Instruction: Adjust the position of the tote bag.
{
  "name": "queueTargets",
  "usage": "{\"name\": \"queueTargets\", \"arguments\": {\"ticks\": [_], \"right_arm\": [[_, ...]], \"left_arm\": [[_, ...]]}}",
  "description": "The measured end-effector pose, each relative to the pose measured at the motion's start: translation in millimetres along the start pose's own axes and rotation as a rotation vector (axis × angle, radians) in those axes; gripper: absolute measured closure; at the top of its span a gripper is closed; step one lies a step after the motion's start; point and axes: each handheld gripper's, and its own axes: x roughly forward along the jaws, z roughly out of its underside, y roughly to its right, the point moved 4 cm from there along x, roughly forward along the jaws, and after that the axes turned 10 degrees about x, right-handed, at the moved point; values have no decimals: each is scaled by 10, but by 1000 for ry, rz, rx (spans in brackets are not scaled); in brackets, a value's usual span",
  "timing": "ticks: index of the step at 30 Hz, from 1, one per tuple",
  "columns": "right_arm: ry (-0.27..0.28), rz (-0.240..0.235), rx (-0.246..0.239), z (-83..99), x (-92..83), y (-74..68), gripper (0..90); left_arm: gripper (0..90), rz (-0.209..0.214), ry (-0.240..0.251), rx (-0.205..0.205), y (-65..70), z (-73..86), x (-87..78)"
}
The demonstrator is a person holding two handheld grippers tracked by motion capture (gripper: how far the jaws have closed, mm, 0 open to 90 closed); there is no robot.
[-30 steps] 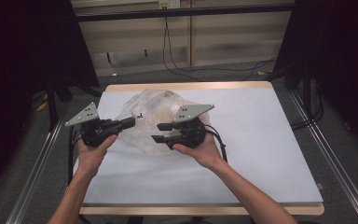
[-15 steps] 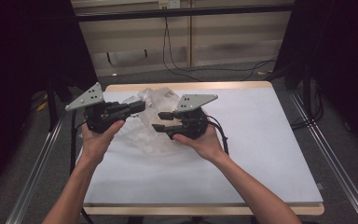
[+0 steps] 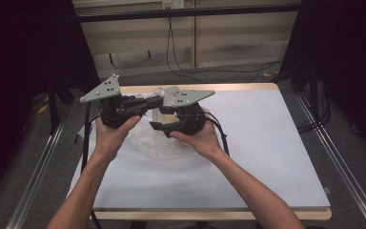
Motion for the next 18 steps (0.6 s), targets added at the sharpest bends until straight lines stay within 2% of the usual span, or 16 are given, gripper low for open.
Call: {"name": "queueTargets", "arguments": {"ticks": [2, 4, 5, 6, 7, 9, 10, 11, 12, 15, 17, 18], "right_arm": [[-6, -4, -9, 4, 20, -13, 503], [-11, -11, -11, 14, 37, -20, 649], [-9, -8, -15, 19, 41, -19, 693], [-9, -13, -12, 25, 46, -11, 803], [-9, -13, -12, 25, 46, -11, 803], [-6, -15, -8, 28, 48, 10, 872], [-4, -20, -4, 29, 46, 17, 890], [-3, -19, -6, 31, 47, 26, 898], [-4, -19, -6, 43, 50, 36, 900], [-11, -17, -11, 70, 50, 46, 900], [-12, -17, -13, 76, 48, 52, 900], [-7, -14, -7, 79, 30, 72, 900]], "left_arm": [[900, 7, 4, -4, 2, -3, 23], [900, 12, 0, -1, 0, 6, 24], [900, 10, 0, -4, -1, 11, 25], [900, 4, 9, -10, -4, 16, 29], [900, 6, 10, -14, -1, 29, 29], [900, 7, -6, -9, -9, 61, 36], [900, -5, -12, -5, -21, 76, 42], [890, -1, -10, -9, -32, 85, 40], [818, -24, -6, -19, -44, 97, 35], [711, -32, -8, -24, -56, 117, 22], [686, -44, -12, -25, -66, 141, 1], [625, -52, -5, -30, -69, 152, -17]]}}
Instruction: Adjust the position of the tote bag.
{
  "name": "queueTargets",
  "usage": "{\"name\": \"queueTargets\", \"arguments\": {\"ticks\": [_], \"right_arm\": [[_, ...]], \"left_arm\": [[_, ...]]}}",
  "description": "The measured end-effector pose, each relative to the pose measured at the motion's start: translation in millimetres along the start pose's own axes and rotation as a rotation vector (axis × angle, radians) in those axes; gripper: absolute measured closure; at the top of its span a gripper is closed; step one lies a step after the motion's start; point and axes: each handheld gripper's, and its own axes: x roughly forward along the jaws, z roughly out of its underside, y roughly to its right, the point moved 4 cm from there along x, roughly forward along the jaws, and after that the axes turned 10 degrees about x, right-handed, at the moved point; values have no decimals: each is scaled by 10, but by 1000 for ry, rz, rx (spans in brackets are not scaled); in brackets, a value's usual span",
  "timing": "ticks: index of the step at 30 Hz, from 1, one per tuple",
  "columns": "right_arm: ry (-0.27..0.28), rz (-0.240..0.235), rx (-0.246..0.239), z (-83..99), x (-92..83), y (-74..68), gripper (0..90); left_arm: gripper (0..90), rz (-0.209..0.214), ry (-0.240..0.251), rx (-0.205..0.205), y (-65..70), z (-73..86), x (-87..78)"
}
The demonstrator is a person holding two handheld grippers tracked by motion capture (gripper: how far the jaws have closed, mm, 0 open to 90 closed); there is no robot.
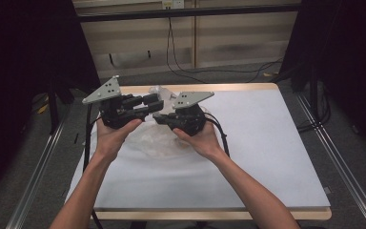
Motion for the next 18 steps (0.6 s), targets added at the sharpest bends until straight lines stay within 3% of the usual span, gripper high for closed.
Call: {"name": "queueTargets", "arguments": {"ticks": [3, 6, 10, 14, 18], "right_arm": [[11, 5, 7, -4, -27, 32, 900], [23, 10, 17, -12, -84, 83, 900], [36, 9, 18, -2, -129, 110, 900], [48, 10, 28, 21, -196, 149, 900], [73, 5, 29, 29, -298, 190, 900]], "left_arm": [[585, -19, 20, -11, -5, 37, -68], [462, -44, 13, -25, -9, 127, -186], [441, -71, 24, -45, -28, 235, -295], [428, -120, -26, -46, -90, 380, -421], [432, -158, -21, -47, -139, 495, -529]]}}
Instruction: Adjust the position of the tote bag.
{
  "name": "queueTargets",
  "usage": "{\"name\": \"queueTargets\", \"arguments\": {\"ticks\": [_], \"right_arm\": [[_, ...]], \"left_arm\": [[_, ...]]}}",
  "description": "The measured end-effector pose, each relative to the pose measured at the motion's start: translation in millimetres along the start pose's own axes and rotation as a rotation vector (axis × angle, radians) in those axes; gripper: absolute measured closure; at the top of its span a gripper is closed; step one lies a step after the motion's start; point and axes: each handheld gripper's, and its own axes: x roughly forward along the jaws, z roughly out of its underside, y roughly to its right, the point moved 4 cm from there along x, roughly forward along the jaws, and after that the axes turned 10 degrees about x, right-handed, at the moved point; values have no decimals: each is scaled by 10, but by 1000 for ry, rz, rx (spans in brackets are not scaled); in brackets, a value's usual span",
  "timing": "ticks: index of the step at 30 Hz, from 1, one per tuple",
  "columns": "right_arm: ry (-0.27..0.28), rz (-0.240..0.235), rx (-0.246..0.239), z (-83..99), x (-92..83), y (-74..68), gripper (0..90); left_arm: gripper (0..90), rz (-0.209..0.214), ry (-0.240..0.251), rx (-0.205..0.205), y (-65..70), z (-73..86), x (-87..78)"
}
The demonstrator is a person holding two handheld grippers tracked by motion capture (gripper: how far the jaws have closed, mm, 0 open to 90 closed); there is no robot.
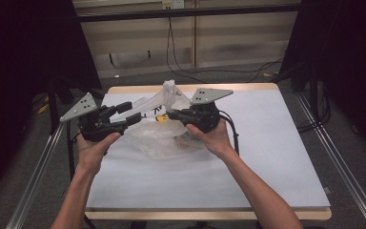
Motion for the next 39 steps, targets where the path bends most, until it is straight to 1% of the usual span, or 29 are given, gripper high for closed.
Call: {"name": "queueTargets", "arguments": {"ticks": [1, 2, 4, 6, 8, 9, 12, 13, 14, 16, 17, 18, 19, 20, 21, 23, 24, 25, 27, 28, 30, 31, 32, 33, 34, 36, 37, 38, 39], "right_arm": [[15, -6, 6, -4, -37, 12, 900], [25, -8, 10, -7, -72, 27, 900], [41, 4, 15, -14, -141, 61, 900], [69, 12, 25, -23, -244, 110, 900], [78, 16, 25, -23, -280, 125, 900], [89, 20, 28, -22, -316, 141, 900], [108, 37, 40, -9, -431, 193, 900], [111, 42, 45, 0, -471, 212, 900], [118, 50, 46, 9, -505, 235, 900], [126, 59, 53, 26, -565, 271, 900], [136, 71, 59, 35, -622, 304, 900], [146, 71, 61, 37, -642, 317, 900], [146, 71, 61, 37, -642, 317, 900], [147, 75, 61, 40, -663, 329, 900], [150, 81, 59, 43, -684, 339, 900], [153, 88, 55, 50, -723, 358, 900], [149, 95, 46, 57, -743, 368, 900], [143, 100, 44, 66, -772, 378, 900], [140, 108, 42, 76, -820, 395, 900], [143, 115, 39, 79, -843, 408, 900], [152, 122, 43, 82, -887, 427, 900], [160, 124, 49, 81, -906, 436, 900], [165, 127, 48, 81, -923, 449, 900], [168, 131, 52, 83, -942, 460, 900], [172, 132, 53, 83, -957, 469, 900], [174, 136, 55, 83, -981, 478, 900], [177, 139, 58, 80, -996, 479, 900], [181, 139, 56, 77, -1004, 479, 900], [179, 143, 53, 75, -1013, 477, 900]], "left_arm": [[434, -1, -11, -1, -10, 38, -10], [434, -18, -14, -7, -19, 76, -20], [436, -25, -26, -11, -39, 94, -30], [429, -23, -9, -3, -33, 68, -83], [429, -22, -8, 4, -40, 60, -108], [426, -34, -8, 8, -52, 52, -136], [418, -62, 5, 0, -112, 38, -231], [416, -65, 11, -1, -130, 37, -259], [415, -75, 4, 2, -147, 38, -289], [407, -88, 18, -4, -174, 36, -332], [405, -89, 11, 4, -189, 37, -357], [405, -101, 18, -3, -192, 35, -370], [404, -90, 19, -7, -195, 38, -386], [404, -98, 22, 2, -203, 42, -394], [405, -104, 20, -2, -198, 46, -403], [405, -103, 14, 9, -198, 39, -430], [405, -102, 21, 19, -210, 25, -468], [404, -103, 26, 18, -217, 14, -499], [403, -126, 52, 15, -235, -16, -575], [400, -141, 56, 16, -254, -26, -620], [375, -151, 62, 7, -286, -27, -671], [364, -171, 61, 2, -302, -26, -696], [351, -184, 75, 0, -325, -24, -721], [338, -193, 76, -3, -347, -14, -749], [336, -191, 90, -21, -351, -10, -756], [328, -223, 88, -22, -394, 17, -780], [310, -233, 98, -39, -407, 28, -776], [301, -245, 77, -34, -436, 52, -790], [285, -261, 74, -42, -455, 69, -792]]}}
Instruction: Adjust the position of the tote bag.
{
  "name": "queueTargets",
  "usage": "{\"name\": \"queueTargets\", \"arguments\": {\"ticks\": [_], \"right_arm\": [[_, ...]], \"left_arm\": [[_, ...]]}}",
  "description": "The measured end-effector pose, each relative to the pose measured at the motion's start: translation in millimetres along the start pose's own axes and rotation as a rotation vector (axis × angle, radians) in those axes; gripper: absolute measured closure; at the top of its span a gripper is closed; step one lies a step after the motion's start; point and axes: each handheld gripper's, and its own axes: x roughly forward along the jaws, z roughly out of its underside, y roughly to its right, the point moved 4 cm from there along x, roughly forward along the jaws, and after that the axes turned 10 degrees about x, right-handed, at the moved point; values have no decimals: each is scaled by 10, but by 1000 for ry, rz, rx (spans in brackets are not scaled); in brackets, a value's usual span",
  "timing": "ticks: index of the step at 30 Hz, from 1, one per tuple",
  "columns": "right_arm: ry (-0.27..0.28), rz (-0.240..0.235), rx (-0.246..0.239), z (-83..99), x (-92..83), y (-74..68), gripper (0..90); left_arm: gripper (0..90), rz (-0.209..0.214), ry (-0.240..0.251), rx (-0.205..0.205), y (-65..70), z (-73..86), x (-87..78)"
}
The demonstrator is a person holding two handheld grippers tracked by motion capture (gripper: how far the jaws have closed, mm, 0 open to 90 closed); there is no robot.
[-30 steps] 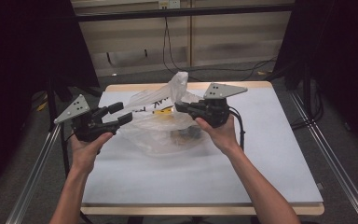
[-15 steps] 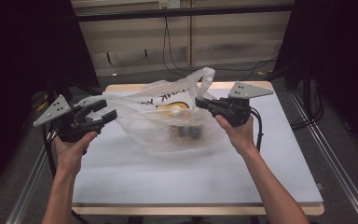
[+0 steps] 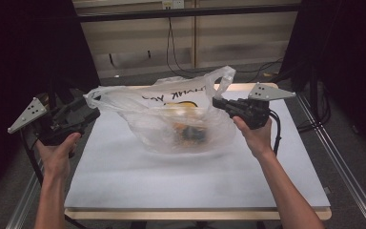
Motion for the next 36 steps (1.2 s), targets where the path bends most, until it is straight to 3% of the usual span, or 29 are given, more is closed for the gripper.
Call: {"name": "queueTargets", "arguments": {"ticks": [4, 6, 7, 8, 14, 15, 16, 19, 22, 23, 26, 28, 30, 33, 36], "right_arm": [[-10, 5, -2, 1, -21, 3, 900], [-19, 11, -11, -8, -18, 2, 900], [-19, 11, -11, -8, -18, 2, 900], [-16, 12, -10, -18, -21, -2, 900], [-16, 27, -18, -79, -57, 12, 900], [-17, 28, -18, -83, -61, 18, 900], [-16, 28, -18, -89, -67, 27, 900], [-12, 35, -14, -111, -92, 40, 900], [-10, 40, -20, -156, -117, 38, 900], [-10, 40, -20, -156, -117, 38, 900], [-9, 45, -27, -201, -146, 27, 900], [-3, 50, -31, -229, -161, 25, 900], [-3, 56, -40, -261, -182, 33, 900], [-3, 65, -40, -310, -207, 51, 900], [-2, 78, -46, -360, -231, 73, 900]], "left_arm": [[241, -9, -4, -4, -55, 66, 20], [227, 16, 1, -10, -32, 74, 79], [227, 22, -20, 16, -24, 82, 106], [227, 26, -21, 13, 3, 84, 150], [294, 35, -25, 29, -2, 114, 341], [301, 29, -12, -4, 5, 108, 381], [319, 53, -17, 16, -10, 108, 400], [460, 73, 0, 34, 24, 53, 467], [714, 98, 11, 37, 57, -20, 517], [714, 109, 11, 41, 72, -43, 533], [845, 135, 15, 54, 101, -100, 575], [893, 138, 11, 55, 110, -138, 599], [900, 139, 19, 46, 119, -191, 622], [900, 158, 8, 80, 115, -275, 635], [900, 164, 22, 69, 133, -351, 652]]}}
